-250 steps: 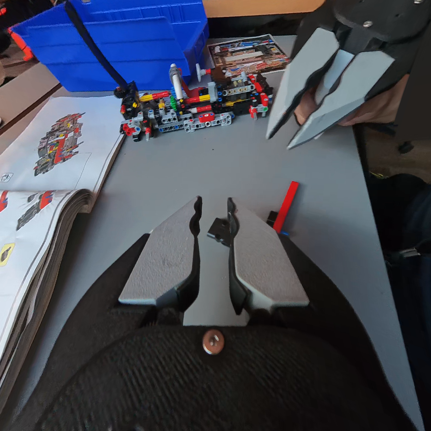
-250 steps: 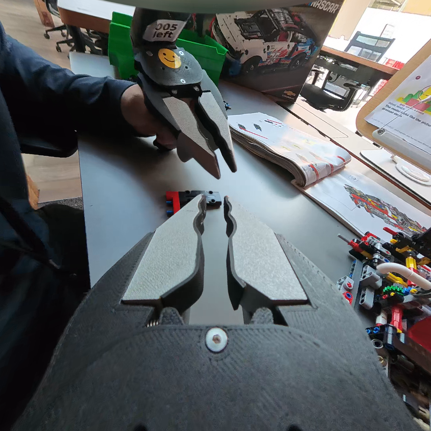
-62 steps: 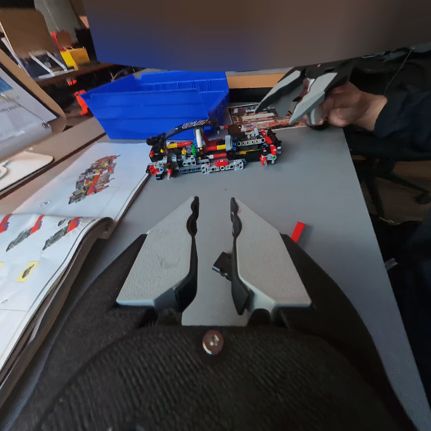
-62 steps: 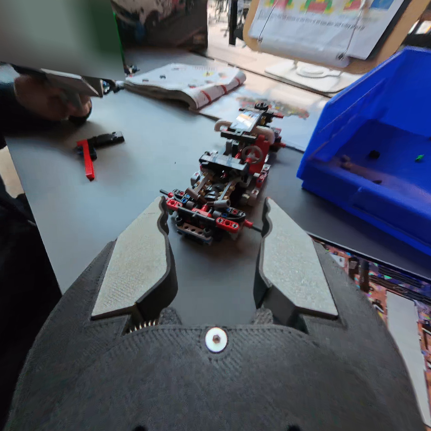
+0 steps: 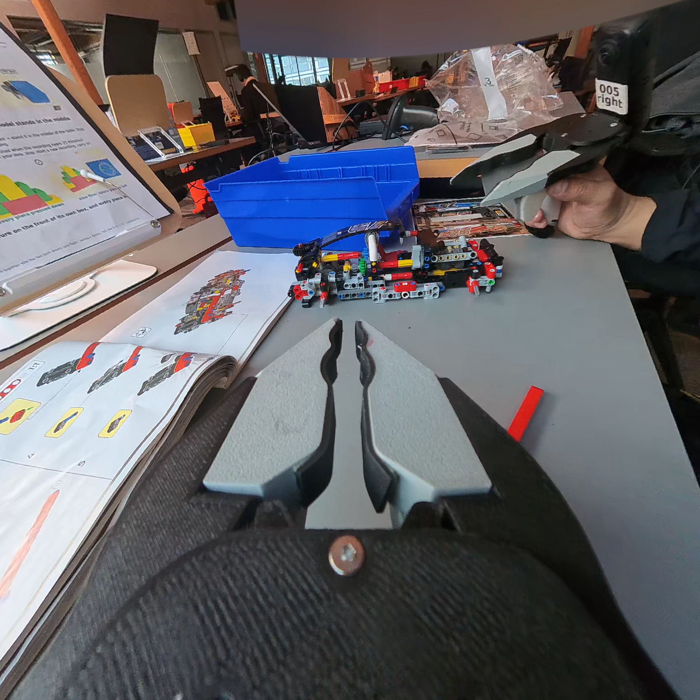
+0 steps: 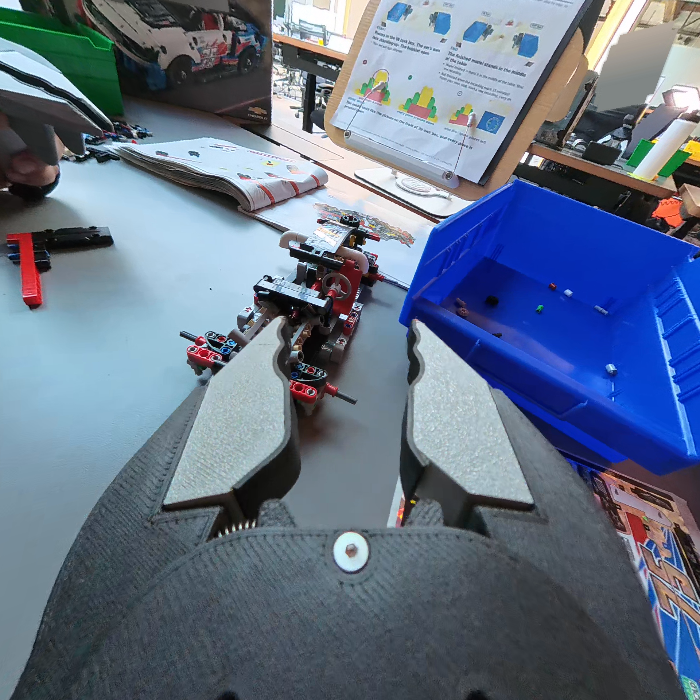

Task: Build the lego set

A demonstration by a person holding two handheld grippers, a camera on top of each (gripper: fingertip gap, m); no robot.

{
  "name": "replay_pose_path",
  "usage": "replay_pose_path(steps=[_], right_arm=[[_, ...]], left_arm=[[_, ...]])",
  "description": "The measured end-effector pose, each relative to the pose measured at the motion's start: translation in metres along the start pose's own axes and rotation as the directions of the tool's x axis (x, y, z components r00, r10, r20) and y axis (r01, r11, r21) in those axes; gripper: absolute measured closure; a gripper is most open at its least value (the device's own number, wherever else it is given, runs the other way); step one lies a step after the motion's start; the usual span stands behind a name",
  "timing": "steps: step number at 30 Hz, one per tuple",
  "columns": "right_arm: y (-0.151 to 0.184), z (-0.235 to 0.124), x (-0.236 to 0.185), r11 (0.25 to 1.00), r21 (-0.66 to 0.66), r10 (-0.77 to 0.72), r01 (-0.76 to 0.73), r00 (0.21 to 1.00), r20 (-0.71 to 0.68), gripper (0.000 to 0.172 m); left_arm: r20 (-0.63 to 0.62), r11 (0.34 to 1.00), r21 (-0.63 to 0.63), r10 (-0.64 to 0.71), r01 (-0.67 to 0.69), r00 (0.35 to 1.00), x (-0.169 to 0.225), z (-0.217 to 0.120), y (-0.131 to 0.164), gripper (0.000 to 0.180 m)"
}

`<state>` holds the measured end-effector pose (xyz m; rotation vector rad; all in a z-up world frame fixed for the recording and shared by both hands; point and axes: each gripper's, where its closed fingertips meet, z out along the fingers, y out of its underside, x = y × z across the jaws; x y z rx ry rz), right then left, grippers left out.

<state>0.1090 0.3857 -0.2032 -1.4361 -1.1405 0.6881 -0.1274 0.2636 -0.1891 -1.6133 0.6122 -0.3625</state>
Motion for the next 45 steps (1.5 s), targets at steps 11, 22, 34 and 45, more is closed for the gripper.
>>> replay_pose_path(steps=[11, 22, 34, 45], right_arm=[[0.001, -0.001, 0.007, 1.0, -0.012, -0.005, 0.004, 0.998, -0.065, 0.112], [0.007, 0.005, -0.002, 0.994, -0.073, -0.082, 0.076, 0.994, -0.079, 0.112], [-0.003, 0.001, -0.01, 0.998, -0.002, -0.061, 0.061, 0.998, -0.012, 0.111], [-0.004, 0.001, -0.022, 1.0, 0.015, -0.027, 0.026, 0.995, 0.101, 0.114]], left_arm=[[0.057, 1.0, -0.025, 0.016, -0.014, 0.998, -0.006, -0.002, 0.003, 0.173], [0.103, 0.997, -0.06, 0.059, -0.053, 0.993, -0.007, -0.007, 0.007, 0.175], [0.064, 0.997, -0.069, 0.029, -0.024, 0.998, -0.005, -0.004, 0.009, 0.175], [-0.252, 0.925, -0.349, -0.246, 0.149, 0.936, 0.043, 0.059, -0.011, 0.155]])
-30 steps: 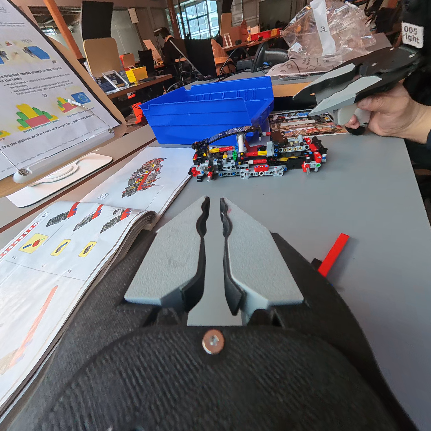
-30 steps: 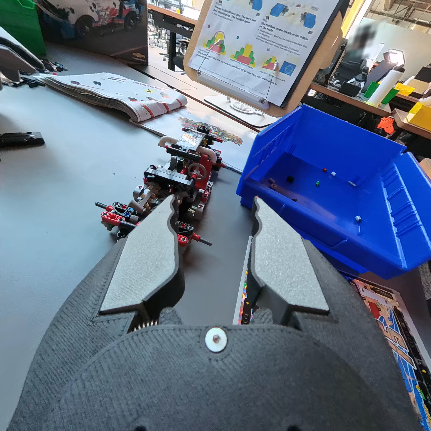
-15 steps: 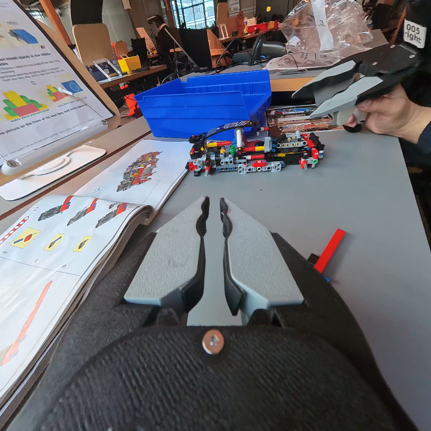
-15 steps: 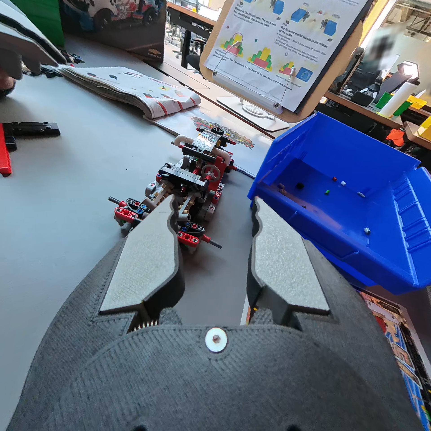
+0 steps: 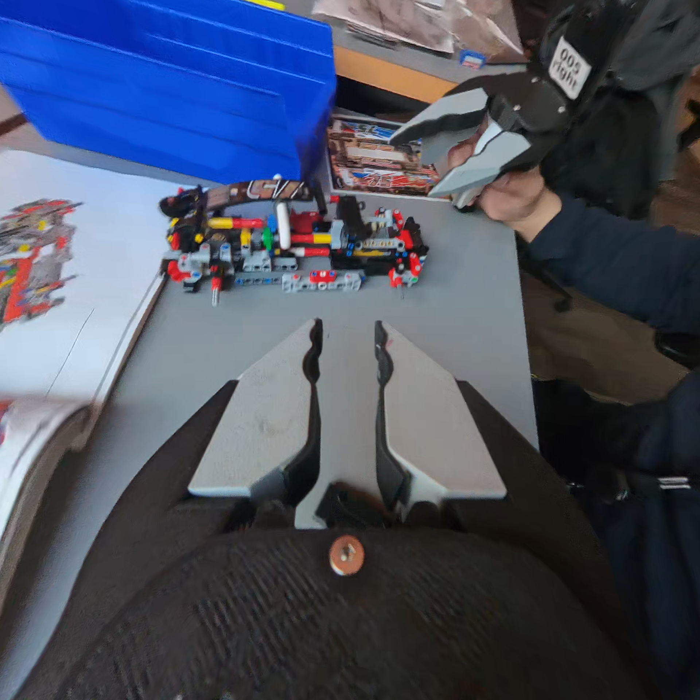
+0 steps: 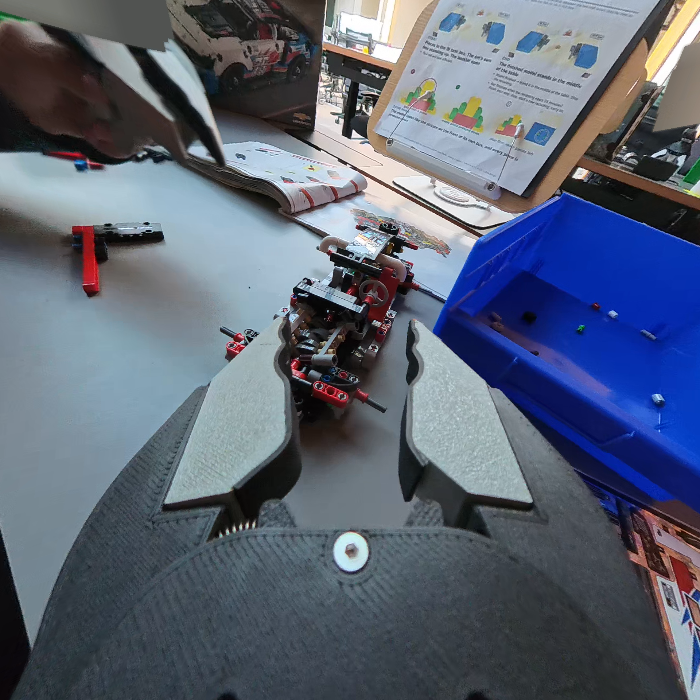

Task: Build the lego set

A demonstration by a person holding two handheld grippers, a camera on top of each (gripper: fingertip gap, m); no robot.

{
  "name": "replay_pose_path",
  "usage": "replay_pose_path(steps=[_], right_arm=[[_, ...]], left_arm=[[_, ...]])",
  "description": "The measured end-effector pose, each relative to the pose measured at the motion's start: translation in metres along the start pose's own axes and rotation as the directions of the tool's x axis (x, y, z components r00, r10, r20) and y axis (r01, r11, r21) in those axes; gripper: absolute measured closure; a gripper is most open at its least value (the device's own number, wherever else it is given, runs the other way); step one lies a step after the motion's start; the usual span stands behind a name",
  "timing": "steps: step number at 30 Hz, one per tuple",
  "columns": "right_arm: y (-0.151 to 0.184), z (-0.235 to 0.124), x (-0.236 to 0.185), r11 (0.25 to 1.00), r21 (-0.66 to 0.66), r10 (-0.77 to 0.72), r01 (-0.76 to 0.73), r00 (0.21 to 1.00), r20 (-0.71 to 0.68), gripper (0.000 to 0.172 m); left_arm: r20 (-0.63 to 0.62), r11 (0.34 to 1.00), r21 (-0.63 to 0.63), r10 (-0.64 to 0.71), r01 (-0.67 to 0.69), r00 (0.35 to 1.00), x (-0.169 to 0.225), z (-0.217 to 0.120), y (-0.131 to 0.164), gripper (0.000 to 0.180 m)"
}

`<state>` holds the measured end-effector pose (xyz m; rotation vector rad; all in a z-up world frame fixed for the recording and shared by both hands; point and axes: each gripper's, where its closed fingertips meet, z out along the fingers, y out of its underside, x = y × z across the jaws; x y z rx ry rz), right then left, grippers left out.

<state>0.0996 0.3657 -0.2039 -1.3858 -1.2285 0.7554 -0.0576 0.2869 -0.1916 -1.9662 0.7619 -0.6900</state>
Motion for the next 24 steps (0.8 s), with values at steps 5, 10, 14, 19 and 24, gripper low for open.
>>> replay_pose_path(steps=[5, 10, 14, 19, 24], right_arm=[[-0.003, -0.003, 0.0, 1.0, 0.023, -0.004, 0.004, 1.0, 0.0, 0.115], [-0.005, -0.004, -0.005, 0.999, 0.032, -0.023, 0.022, 1.0, 0.016, 0.116], [-0.008, -0.007, -0.002, 0.998, 0.056, -0.004, 0.003, 1.0, 0.013, 0.116], [-0.008, -0.008, 0.0, 0.998, 0.06, 0.019, -0.02, 1.0, 0.016, 0.116], [-0.007, -0.007, 0.002, 0.998, 0.052, 0.028, -0.028, 1.0, 0.012, 0.117]], left_arm=[[0.097, 0.986, -0.126, 0.125, -0.112, 0.987, -0.071, 0.045, -0.031, 0.136], [0.007, 0.979, -0.198, 0.039, -0.037, 0.999, -0.112, 0.079, -0.039, 0.149], [-0.002, 0.972, -0.23, -0.036, 0.035, 0.999, -0.131, 0.086, -0.044, 0.121], [-0.065, 0.963, -0.243, -0.138, 0.118, 0.988, -0.126, 0.096, -0.035, 0.134], [-0.112, 0.962, -0.252, -0.14, 0.108, 0.984, -0.116, 0.093, -0.018, 0.15]])
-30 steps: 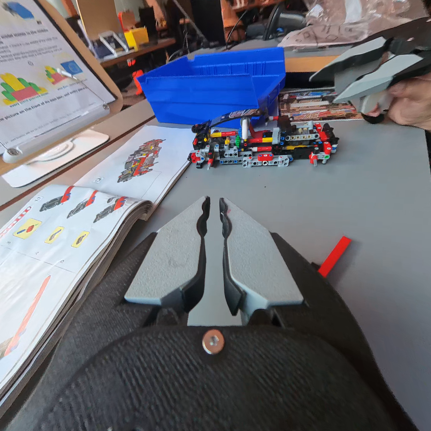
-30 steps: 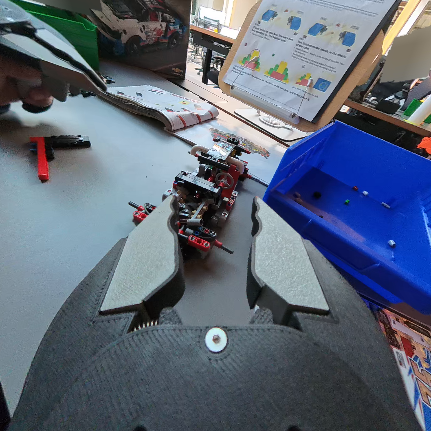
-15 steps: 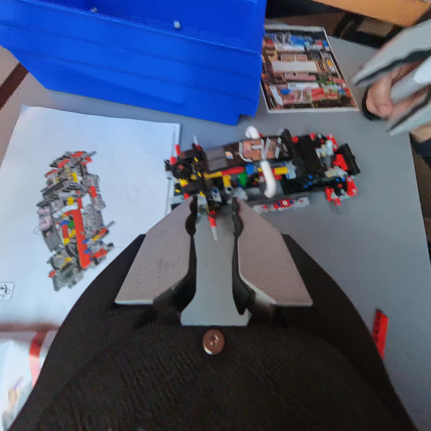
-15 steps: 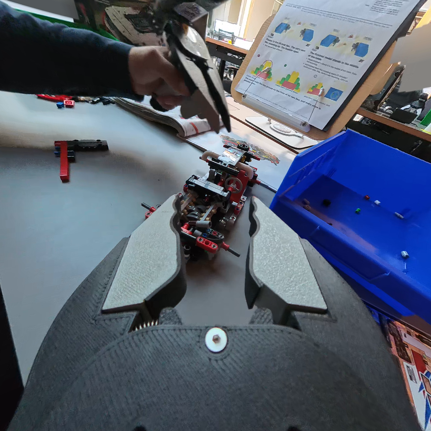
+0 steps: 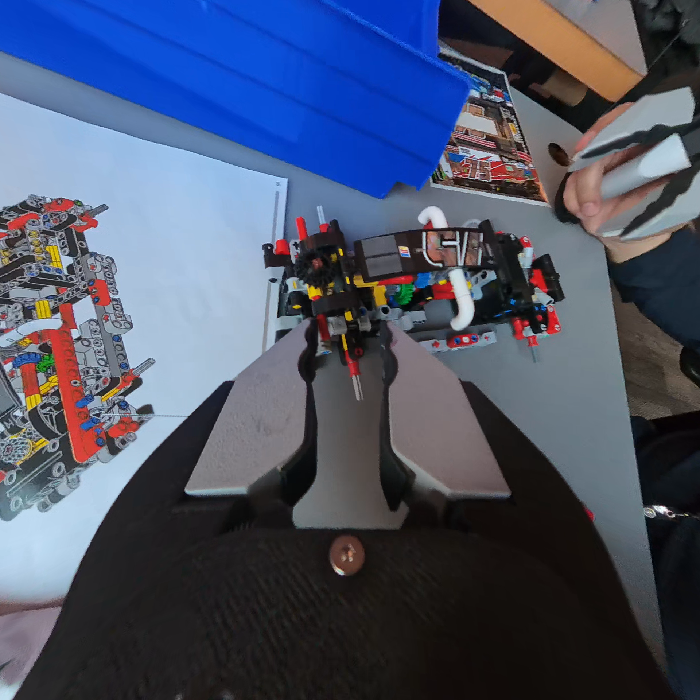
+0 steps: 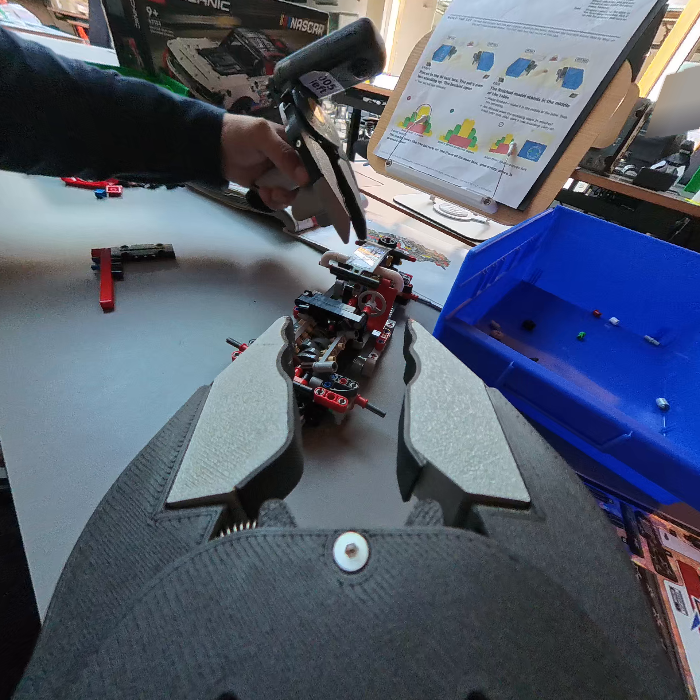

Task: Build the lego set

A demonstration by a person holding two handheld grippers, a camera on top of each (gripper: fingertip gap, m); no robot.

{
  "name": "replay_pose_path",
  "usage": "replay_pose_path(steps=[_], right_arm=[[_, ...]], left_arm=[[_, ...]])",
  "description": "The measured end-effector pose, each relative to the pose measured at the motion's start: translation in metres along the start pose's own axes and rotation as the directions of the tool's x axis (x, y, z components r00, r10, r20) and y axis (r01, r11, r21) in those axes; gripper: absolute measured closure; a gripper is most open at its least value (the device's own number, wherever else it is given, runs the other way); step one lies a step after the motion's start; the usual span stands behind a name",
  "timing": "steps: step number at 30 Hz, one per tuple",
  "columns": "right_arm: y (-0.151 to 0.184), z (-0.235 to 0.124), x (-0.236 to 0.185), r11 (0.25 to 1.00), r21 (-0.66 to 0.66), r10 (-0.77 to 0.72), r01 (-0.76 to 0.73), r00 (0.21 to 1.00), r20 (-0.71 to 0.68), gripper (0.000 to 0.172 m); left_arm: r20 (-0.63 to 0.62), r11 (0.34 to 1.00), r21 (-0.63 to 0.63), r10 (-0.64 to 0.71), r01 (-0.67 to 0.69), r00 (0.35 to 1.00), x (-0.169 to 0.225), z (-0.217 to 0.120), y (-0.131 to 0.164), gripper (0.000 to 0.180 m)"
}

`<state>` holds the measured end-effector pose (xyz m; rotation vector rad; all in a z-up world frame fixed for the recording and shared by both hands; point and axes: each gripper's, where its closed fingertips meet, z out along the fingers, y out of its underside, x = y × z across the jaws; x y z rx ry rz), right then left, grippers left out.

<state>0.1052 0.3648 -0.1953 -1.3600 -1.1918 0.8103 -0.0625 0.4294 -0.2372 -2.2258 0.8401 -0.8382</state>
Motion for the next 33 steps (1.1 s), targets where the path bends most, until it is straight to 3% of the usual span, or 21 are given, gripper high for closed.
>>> replay_pose_path(steps=[5, 11, 18, 20, 25, 29, 33], right_arm=[[-0.002, -0.001, 0.001, 1.0, 0.013, 0.014, -0.014, 1.0, -0.003, 0.117], [0.002, 0.001, -0.004, 1.0, -0.01, 0.01, -0.009, 1.0, 0.024, 0.117], [0.0, 0.001, -0.006, 1.0, 0.003, 0.018, -0.018, 0.999, 0.046, 0.117], [-0.002, 0.0, -0.004, 1.0, 0.016, 0.025, -0.026, 0.999, 0.044, 0.116], [-0.007, -0.004, 0.0, 0.998, 0.048, 0.038, -0.039, 0.999, 0.022, 0.117], [-0.004, -0.003, 0.003, 0.998, 0.037, 0.055, -0.055, 0.998, 0.016, 0.117], [-0.004, -0.004, 0.007, 0.997, 0.039, 0.063, -0.063, 0.998, -0.002, 0.117]], left_arm=[[0.005, 1.0, 0.006, 0.027, -0.027, 1.0, 0.015, -0.003, 0.011, 0.156], [-0.075, 0.999, 0.014, 0.049, -0.048, 0.996, 0.053, -0.008, 0.034, 0.155], [-0.241, 0.994, 0.052, 0.108, -0.098, 0.964, 0.116, -0.044, 0.07, 0.154], [-0.221, 0.989, 0.047, 0.149, -0.142, 0.964, 0.126, -0.053, 0.08, 0.15], [-0.097, 0.993, -0.004, 0.119, -0.12, 0.988, 0.102, -0.057, 0.081, 0.143], [-0.005, 0.987, 0.034, 0.157, -0.157, 0.988, 0.07, -0.051, 0.06, 0.133], [0.044, 0.968, -0.007, 0.252, -0.252, 0.967, 0.039, -0.029, 0.047, 0.131]])
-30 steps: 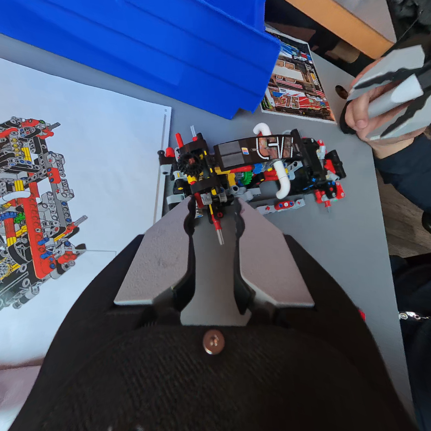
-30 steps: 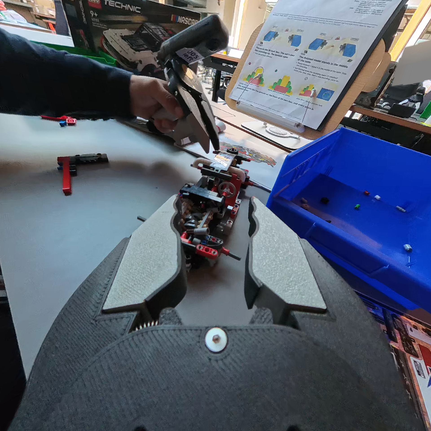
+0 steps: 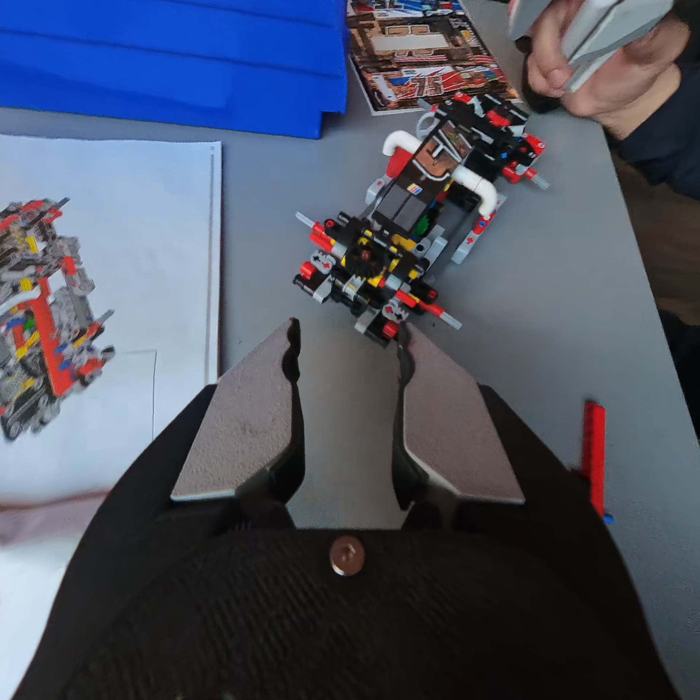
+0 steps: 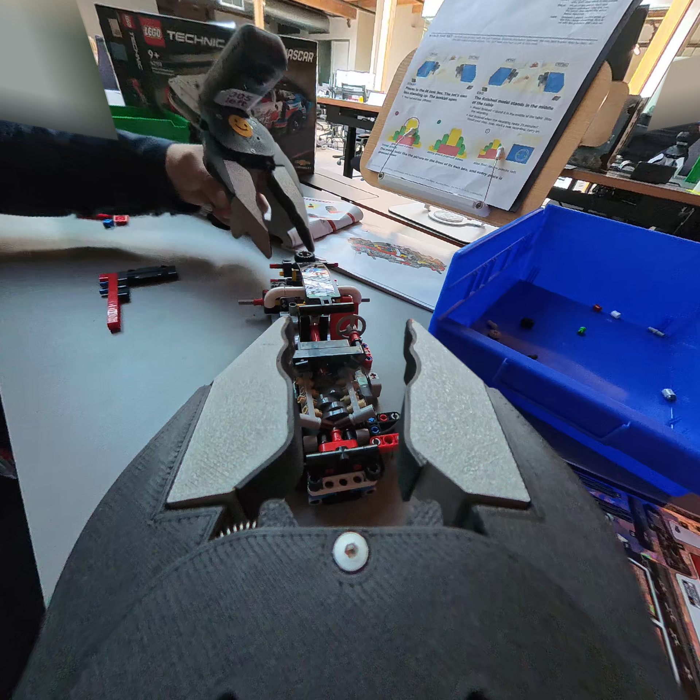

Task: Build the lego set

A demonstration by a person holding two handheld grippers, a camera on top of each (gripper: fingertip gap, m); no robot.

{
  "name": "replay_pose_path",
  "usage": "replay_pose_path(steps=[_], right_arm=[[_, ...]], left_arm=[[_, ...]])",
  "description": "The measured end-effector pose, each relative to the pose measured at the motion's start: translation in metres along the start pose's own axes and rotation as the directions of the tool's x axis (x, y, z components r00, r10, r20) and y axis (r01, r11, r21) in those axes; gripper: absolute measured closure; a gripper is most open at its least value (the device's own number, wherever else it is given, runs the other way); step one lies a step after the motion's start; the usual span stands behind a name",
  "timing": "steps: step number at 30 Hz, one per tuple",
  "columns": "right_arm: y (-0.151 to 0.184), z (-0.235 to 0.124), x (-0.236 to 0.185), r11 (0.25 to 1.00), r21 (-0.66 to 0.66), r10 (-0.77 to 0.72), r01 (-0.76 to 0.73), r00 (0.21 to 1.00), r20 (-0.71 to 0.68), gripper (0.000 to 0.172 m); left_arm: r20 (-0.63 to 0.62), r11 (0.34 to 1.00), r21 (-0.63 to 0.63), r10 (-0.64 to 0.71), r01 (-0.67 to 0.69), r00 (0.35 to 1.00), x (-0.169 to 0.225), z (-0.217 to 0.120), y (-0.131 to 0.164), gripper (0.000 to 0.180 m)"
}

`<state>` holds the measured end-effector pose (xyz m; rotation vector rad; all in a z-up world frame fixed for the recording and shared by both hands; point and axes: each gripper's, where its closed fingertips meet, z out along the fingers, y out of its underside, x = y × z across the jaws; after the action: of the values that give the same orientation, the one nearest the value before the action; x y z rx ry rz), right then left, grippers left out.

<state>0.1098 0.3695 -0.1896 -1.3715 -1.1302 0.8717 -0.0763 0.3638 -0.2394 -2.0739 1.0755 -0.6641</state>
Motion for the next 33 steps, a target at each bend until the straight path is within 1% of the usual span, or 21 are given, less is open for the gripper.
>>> replay_pose_path(steps=[2, 4, 6, 9, 11, 13, 16, 17, 19, 21, 24, 29, 33], right_arm=[[-0.001, -0.001, 0.002, 1.0, 0.008, 0.005, -0.005, 1.0, -0.008, 0.117], [-0.002, -0.002, 0.003, 1.0, 0.016, 0.014, -0.014, 1.0, -0.007, 0.116], [-0.003, -0.003, 0.002, 0.999, 0.024, 0.022, -0.022, 1.0, 0.0, 0.117], [-0.003, -0.002, 0.002, 0.999, 0.025, 0.024, -0.024, 1.0, 0.006, 0.117], [-0.002, -0.002, 0.001, 1.0, 0.02, 0.022, -0.022, 1.0, 0.011, 0.117], [-0.002, -0.001, -0.001, 1.0, 0.018, 0.023, -0.023, 1.0, 0.021, 0.117], [-0.003, -0.002, -0.001, 0.999, 0.026, 0.024, -0.025, 0.999, 0.027, 0.117], [-0.003, -0.002, -0.002, 0.999, 0.028, 0.024, -0.025, 0.999, 0.03, 0.117], [-0.003, -0.002, -0.003, 0.999, 0.025, 0.022, -0.023, 0.999, 0.033, 0.117], [-0.002, -0.002, -0.004, 1.0, 0.021, 0.018, -0.018, 0.999, 0.037, 0.117], [-0.004, -0.002, -0.004, 0.999, 0.028, 0.016, -0.017, 0.999, 0.038, 0.117], [-0.007, -0.005, -0.004, 0.998, 0.051, 0.027, -0.029, 0.999, 0.042, 0.117], [-0.007, -0.005, -0.004, 0.998, 0.052, 0.028, -0.03, 0.999, 0.044, 0.117]], left_arm=[[-0.091, 0.999, 0.005, 0.052, -0.052, 0.995, 0.005, 0.012, -0.007, 0.129], [-0.164, 0.988, 0.0, 0.151, -0.153, 0.975, 0.011, 0.02, -0.009, 0.126], [-0.207, 0.973, -0.007, 0.226, -0.232, 0.952, 0.013, 0.024, -0.009, 0.126], [-0.24, 0.951, -0.042, 0.287, -0.306, 0.927, 0.011, 0.023, -0.009, 0.123], [-0.276, 0.951, -0.058, 0.279, -0.305, 0.92, 0.012, 0.022, -0.01, 0.124], [-0.324, 0.95, -0.096, 0.254, -0.299, 0.911, 0.016, 0.023, -0.005, 0.12], [-0.341, 0.941, -0.148, 0.242, -0.306, 0.908, 0.015, 0.03, 0.006, 0.118], [-0.342, 0.946, -0.128, 0.238, -0.296, 0.909, 0.015, 0.03, 0.004, 0.122], [-0.358, 0.953, -0.13, 0.214, -0.276, 0.909, 0.018, 0.03, 0.004, 0.126], [-0.364, 0.952, -0.125, 0.218, -0.279, 0.906, 0.022, 0.029, 0.005, 0.128], [-0.379, 0.949, -0.137, 0.214, -0.283, 0.9, 0.03, 0.025, 0.009, 0.135], [-0.403, 0.942, -0.141, 0.228, -0.306, 0.886, 0.06, 0.019, 0.019, 0.136], [-0.379, 0.94, -0.143, 0.238, -0.311, 0.894, 0.074, 0.007, 0.029, 0.135]])
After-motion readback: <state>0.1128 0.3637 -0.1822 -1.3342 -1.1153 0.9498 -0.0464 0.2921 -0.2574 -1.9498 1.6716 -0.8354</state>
